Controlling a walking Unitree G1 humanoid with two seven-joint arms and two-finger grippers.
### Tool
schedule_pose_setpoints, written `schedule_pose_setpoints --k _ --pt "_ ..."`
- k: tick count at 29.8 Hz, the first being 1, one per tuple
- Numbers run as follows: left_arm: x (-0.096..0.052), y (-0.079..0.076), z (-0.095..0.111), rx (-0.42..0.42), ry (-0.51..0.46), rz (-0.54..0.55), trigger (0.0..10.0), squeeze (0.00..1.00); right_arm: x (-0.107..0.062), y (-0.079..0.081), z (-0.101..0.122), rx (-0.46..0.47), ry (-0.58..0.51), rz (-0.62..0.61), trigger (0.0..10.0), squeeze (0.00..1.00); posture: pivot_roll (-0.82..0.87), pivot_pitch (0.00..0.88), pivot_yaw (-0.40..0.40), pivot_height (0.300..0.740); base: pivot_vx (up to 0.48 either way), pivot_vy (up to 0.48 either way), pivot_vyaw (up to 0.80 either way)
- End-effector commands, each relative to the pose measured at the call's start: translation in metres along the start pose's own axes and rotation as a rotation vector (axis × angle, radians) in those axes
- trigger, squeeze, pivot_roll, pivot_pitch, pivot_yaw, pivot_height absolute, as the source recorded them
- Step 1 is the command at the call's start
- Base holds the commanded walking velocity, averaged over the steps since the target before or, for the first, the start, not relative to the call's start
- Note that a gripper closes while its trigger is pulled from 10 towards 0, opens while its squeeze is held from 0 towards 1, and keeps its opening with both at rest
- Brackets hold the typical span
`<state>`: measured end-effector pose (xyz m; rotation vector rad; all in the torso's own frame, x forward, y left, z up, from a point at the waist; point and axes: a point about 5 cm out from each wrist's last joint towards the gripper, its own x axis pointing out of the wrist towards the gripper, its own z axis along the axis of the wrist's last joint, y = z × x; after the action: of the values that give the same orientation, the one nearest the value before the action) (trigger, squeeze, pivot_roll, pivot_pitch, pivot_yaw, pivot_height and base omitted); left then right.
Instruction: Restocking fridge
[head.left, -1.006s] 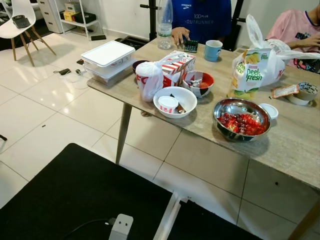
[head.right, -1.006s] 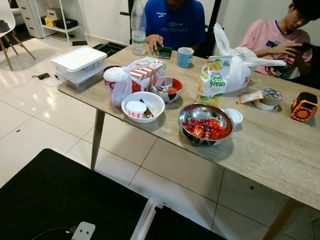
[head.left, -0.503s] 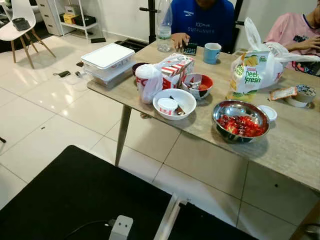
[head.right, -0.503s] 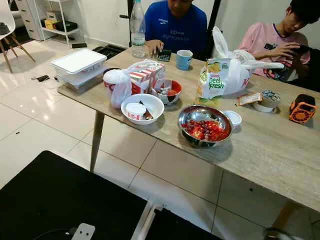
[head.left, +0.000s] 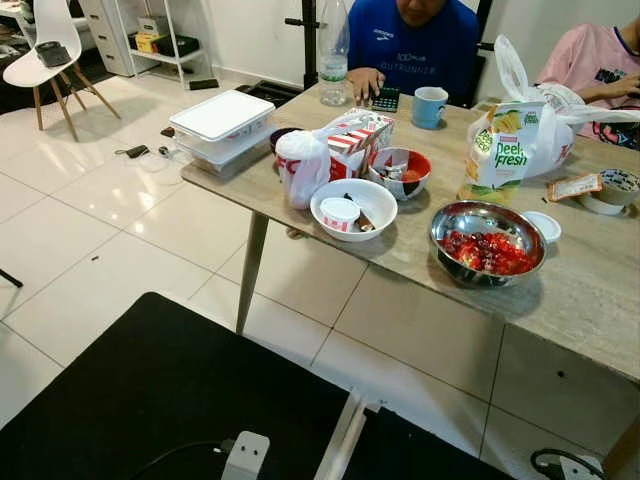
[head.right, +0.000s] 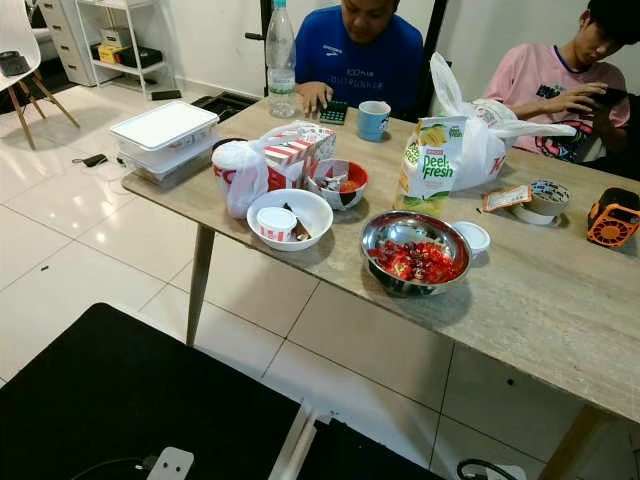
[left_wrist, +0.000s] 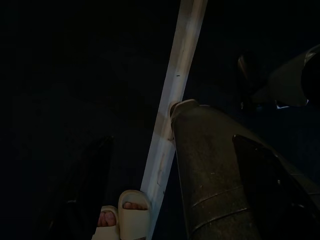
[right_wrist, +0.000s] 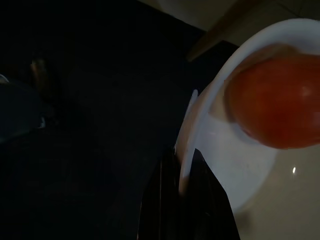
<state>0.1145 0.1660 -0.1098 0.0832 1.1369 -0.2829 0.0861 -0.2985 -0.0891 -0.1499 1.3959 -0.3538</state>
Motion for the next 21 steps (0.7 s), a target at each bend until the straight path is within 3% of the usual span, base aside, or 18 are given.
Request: schedule_pose_setpoints --k 1,8,14,21 --pt "-0.002 -0.009 -0.024 -0.014 0.103 -0.04 10.0 0.0 0.0 0.001 0.001 -0.026 -0.02 -0.015 10.0 0.0 0.0 0.0 -0.038 0.74 0.0 0.0 0.0" --pt "-0.003 -0.007 -0.026 -0.005 0.108 -0.041 10.0 0.0 0.0 -0.001 0.005 -0.052 -0.06 -0.082 10.0 0.0 0.0 0.0 -0.026 0.74 0.0 0.0 0.0" --pt "-0.005 0.006 -0.022 -0.009 0.099 -0.009 10.0 0.0 -0.001 -0.001 0.015 -0.075 -0.11 -0.123 10.0 0.0 0.01 0.0 -0.02 0.74 0.0 0.0 0.0" --pt "-0.001 -0.002 -0.013 -0.027 0.078 -0.022 10.0 0.0 -0.002 0.0 0.023 -0.067 -0.14 -0.122 10.0 0.0 0.0 0.0 -0.022 0.74 0.0 0.0 0.0"
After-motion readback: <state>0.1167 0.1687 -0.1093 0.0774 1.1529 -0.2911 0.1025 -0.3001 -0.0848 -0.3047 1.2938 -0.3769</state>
